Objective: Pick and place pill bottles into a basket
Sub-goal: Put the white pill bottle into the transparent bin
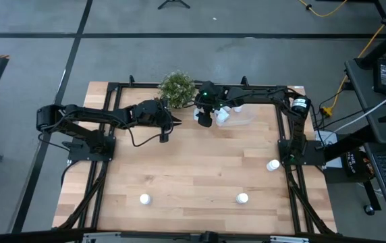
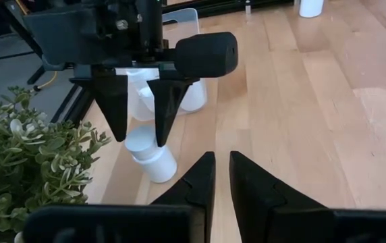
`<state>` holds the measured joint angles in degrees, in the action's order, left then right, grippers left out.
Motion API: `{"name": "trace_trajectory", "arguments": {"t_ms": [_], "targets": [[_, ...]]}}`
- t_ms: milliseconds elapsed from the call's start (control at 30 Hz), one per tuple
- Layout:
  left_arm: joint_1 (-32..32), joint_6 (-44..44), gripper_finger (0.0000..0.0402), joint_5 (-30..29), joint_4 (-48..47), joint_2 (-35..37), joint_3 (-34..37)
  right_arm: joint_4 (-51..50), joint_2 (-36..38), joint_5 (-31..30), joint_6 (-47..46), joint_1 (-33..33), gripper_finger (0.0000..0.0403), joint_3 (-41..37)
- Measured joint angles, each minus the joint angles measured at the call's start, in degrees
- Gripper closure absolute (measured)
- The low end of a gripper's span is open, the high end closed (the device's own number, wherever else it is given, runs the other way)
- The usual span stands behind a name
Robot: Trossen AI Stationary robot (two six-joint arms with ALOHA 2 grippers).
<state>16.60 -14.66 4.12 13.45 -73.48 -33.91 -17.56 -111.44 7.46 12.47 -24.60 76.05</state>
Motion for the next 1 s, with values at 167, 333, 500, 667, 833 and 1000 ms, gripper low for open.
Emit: {"name": "trace_trajectory", "arguments": {"t_ms": [167,333,500,667,833,1000], "targets": [[0.0,0.0,0.0365,0.0,0.0,0.0,0.0,0.1,0.0,0.0,0.0,0.0,0.0161,-0.3],[0.0,0.0,0.0362,0.0,0.0,0.0,0.0,0.5,-0.4,0.0,0.0,0.0,0.0161,-0.4],[0.0,0.0,0.0362,0.0,0.0,0.0,0.0,0.7,-0.4,0.0,0.0,0.0,0.0161,-0.4],[0.0,0.0,0.0366,0.0,0.0,0.0,0.0,0.7,-0.4,0.0,0.0,0.0,0.0161,-0.4],[0.0,0.0,0.0363,0.0,0.0,0.0,0.0,0.6,-0.5,0.0,0.1,0.0,0.0172,-0.4],[0.0,0.0,0.0365,0.0,0.0,0.0,0.0,1.1,-1.8,0.2,0.1,0.0,0.0222,-0.4]]}}
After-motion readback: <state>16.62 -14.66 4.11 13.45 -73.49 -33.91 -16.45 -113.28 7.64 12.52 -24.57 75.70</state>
